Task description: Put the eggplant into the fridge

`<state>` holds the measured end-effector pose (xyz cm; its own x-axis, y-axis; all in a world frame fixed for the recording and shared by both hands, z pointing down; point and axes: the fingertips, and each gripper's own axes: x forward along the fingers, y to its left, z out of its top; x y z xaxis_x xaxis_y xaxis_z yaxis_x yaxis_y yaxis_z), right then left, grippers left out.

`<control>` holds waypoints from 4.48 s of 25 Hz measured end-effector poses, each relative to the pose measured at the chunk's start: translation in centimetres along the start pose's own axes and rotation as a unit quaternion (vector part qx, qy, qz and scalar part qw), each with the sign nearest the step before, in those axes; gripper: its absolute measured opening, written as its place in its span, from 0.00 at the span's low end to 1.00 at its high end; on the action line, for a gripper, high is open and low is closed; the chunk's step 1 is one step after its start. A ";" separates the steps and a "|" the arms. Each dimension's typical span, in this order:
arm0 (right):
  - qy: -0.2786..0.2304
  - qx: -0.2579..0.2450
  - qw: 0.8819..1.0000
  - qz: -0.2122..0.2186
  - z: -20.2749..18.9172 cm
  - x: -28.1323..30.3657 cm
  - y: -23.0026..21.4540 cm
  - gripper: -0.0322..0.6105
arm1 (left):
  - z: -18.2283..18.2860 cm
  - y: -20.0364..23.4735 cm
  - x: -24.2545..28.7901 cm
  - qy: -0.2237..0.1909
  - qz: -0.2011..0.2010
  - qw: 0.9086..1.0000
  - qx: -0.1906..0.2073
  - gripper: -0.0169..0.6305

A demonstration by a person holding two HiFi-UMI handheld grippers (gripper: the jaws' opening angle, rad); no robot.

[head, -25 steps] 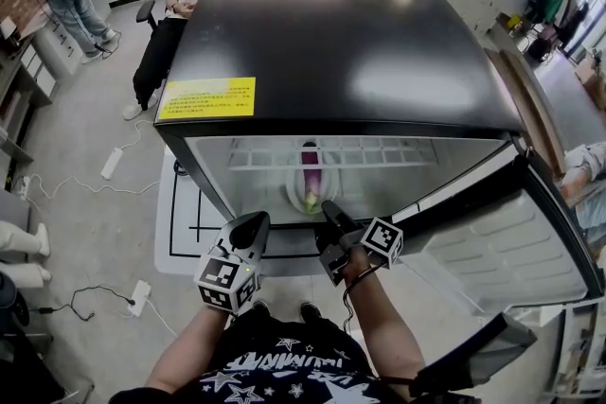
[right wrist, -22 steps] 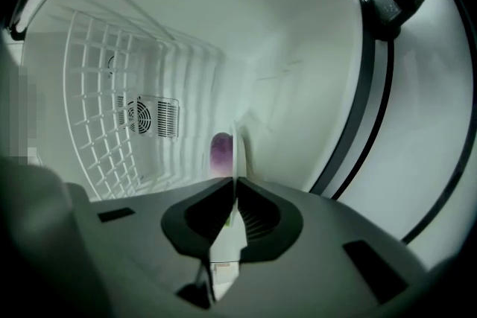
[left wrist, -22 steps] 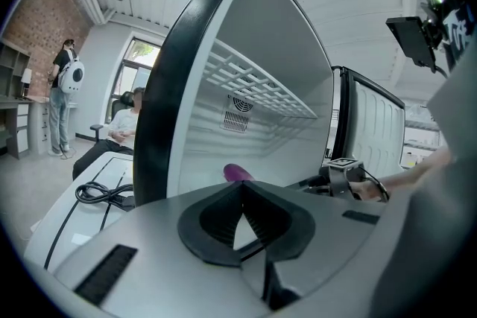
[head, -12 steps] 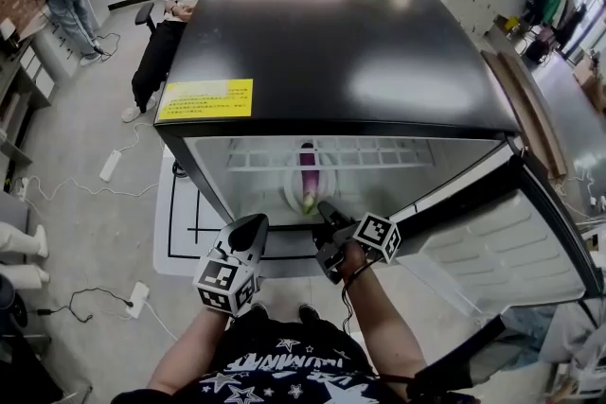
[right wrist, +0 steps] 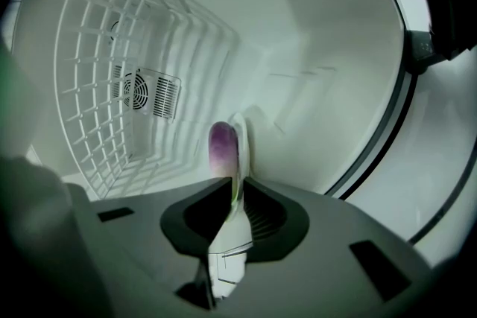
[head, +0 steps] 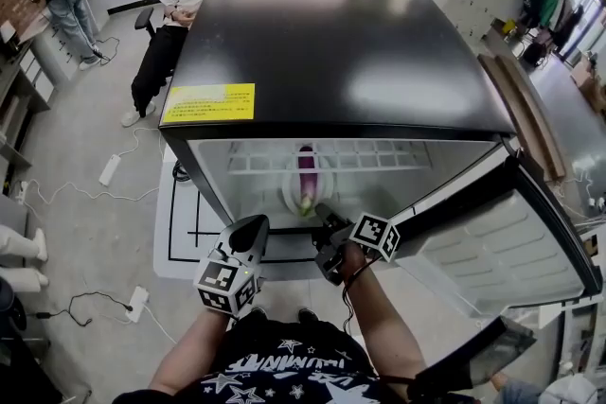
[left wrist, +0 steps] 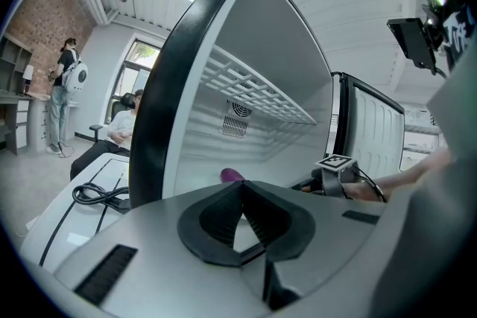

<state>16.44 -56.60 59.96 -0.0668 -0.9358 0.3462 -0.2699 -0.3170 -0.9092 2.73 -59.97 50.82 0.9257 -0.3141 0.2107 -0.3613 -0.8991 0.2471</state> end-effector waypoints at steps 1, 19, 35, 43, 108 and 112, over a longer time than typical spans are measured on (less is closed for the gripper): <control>0.001 -0.001 1.000 -0.002 0.0 0.0 0.0 0.10 | 0.0 -0.1 0.0 -0.001 -0.001 1.000 0.000 0.04; -0.013 -0.027 0.999 -0.015 -0.8 -1.6 0.1 0.17 | 0.5 -0.2 -1.4 -0.013 -0.008 1.000 -0.005 0.04; -0.048 -0.092 0.992 0.069 -3.7 -5.8 5.9 0.09 | 0.6 -1.1 -3.8 -0.016 -0.036 0.999 0.003 0.04; -0.067 -0.122 0.989 0.053 -5.1 -8.7 5.6 0.06 | -1.3 -2.3 -3.4 0.001 -0.064 0.998 -0.013 0.04; 0.247 -0.259 0.912 0.203 -11.1 -33.4 -1.6 0.06 | -7.6 -33.9 -15.6 -0.084 0.245 0.965 -0.032 0.04; 0.236 -0.263 0.913 0.205 -12.7 -35.9 -1.1 0.06 | -9.1 -35.8 -18.3 -0.081 0.241 0.966 -0.037 0.04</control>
<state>6.96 -20.69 51.48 -0.6382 -0.7496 0.1756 -0.5449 0.2786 -0.7909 -2.28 -19.31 46.69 0.6505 -0.7405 0.1687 -0.7569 -0.6136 0.2250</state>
